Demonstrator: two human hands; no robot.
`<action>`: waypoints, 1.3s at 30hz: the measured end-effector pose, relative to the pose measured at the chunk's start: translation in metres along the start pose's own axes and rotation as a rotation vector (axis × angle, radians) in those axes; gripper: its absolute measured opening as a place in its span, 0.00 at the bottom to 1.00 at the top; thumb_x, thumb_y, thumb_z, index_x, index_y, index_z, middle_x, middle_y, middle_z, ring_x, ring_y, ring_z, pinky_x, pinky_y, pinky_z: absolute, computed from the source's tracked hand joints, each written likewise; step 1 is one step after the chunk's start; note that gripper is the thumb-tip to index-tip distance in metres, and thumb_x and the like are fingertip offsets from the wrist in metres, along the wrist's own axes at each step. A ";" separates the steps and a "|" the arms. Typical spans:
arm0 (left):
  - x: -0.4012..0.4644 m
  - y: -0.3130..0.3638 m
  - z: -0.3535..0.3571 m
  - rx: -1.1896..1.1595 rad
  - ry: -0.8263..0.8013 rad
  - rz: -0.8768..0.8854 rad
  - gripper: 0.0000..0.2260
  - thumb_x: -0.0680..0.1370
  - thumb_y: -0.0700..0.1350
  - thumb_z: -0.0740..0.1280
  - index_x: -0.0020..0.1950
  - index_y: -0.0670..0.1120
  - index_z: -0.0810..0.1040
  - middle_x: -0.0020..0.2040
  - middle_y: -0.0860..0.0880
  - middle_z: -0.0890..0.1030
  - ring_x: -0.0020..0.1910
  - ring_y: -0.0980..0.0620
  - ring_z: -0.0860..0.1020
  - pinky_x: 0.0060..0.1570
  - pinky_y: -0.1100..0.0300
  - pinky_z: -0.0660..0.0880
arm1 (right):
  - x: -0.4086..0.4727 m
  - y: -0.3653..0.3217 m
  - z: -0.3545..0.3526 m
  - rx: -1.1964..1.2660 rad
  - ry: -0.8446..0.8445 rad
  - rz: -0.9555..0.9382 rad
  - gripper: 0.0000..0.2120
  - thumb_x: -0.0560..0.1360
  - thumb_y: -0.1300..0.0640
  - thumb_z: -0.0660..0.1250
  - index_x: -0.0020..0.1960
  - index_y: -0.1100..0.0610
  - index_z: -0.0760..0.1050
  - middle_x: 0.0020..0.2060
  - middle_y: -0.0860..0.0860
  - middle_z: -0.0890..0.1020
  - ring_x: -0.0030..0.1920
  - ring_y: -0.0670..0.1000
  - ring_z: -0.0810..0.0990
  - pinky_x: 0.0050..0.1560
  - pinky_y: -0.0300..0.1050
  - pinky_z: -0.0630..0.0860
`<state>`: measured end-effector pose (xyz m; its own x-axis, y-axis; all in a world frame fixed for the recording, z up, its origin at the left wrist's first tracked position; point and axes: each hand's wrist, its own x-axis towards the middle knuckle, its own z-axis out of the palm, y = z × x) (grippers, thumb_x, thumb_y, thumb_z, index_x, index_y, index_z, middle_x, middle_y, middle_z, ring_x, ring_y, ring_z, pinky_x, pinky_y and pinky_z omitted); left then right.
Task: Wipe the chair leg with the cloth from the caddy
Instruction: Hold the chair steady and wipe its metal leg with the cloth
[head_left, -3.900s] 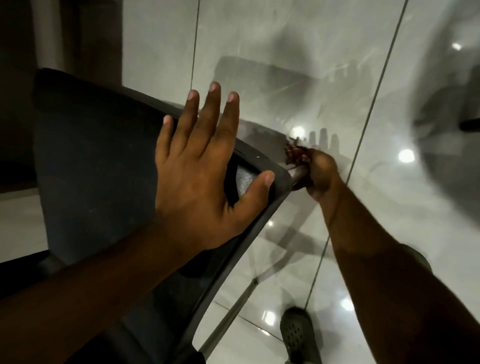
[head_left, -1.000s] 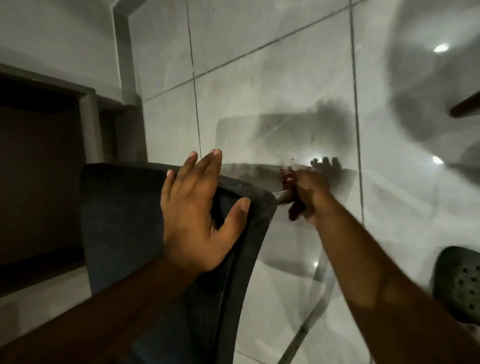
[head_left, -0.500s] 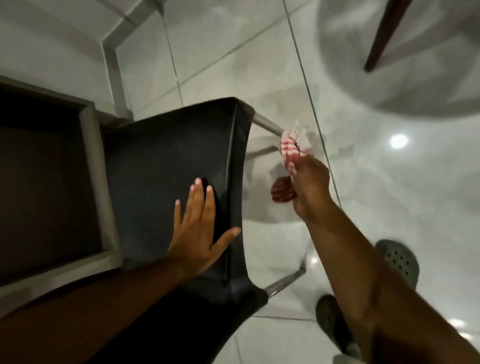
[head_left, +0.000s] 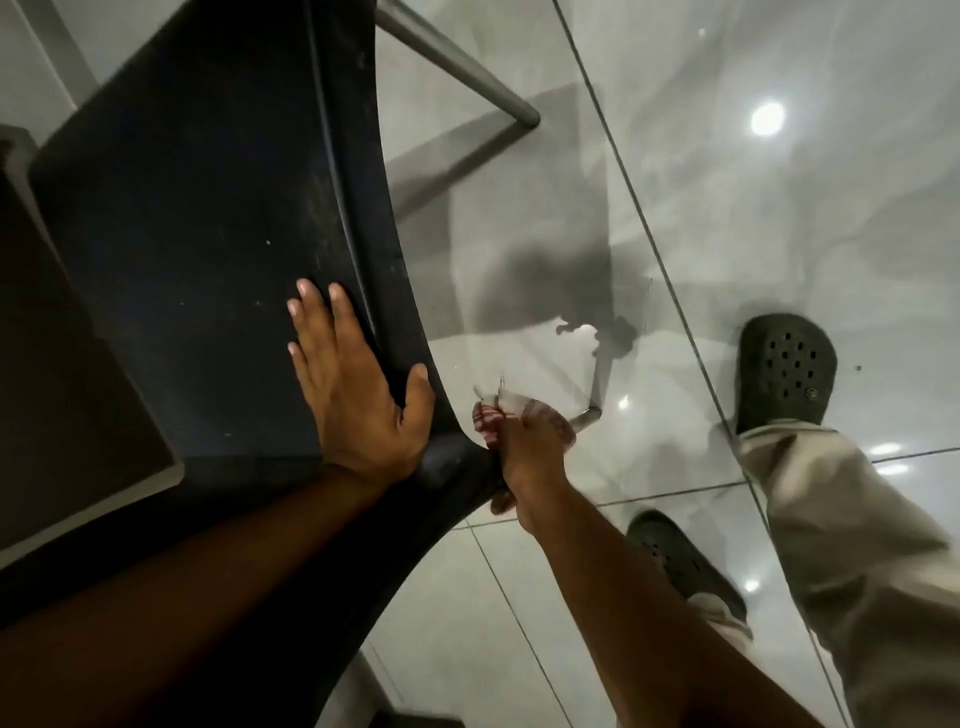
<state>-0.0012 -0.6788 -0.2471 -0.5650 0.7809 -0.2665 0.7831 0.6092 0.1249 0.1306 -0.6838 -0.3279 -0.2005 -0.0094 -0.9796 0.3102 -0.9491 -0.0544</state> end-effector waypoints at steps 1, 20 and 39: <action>-0.001 -0.001 0.002 -0.005 0.008 0.005 0.42 0.72 0.56 0.61 0.79 0.43 0.44 0.81 0.38 0.46 0.80 0.39 0.43 0.77 0.36 0.45 | 0.001 0.003 0.004 0.027 0.009 0.045 0.16 0.79 0.51 0.66 0.61 0.62 0.74 0.57 0.62 0.82 0.56 0.65 0.83 0.53 0.64 0.84; 0.000 -0.006 0.011 -0.043 0.113 0.118 0.40 0.74 0.55 0.58 0.76 0.31 0.48 0.78 0.29 0.48 0.79 0.33 0.46 0.78 0.38 0.44 | 0.190 0.063 -0.046 -0.006 0.148 0.090 0.18 0.80 0.58 0.66 0.66 0.67 0.75 0.47 0.62 0.80 0.31 0.54 0.79 0.29 0.46 0.75; -0.002 -0.010 0.013 -0.033 0.077 0.049 0.41 0.72 0.60 0.57 0.79 0.44 0.46 0.81 0.40 0.47 0.80 0.40 0.46 0.75 0.32 0.50 | 0.033 0.020 0.009 0.132 0.056 0.186 0.24 0.78 0.42 0.66 0.60 0.62 0.71 0.51 0.64 0.83 0.38 0.61 0.86 0.35 0.54 0.85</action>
<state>-0.0045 -0.6882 -0.2601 -0.5457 0.8173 -0.1848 0.8019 0.5734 0.1679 0.1215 -0.7065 -0.3600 -0.0982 -0.1744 -0.9798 0.2117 -0.9656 0.1507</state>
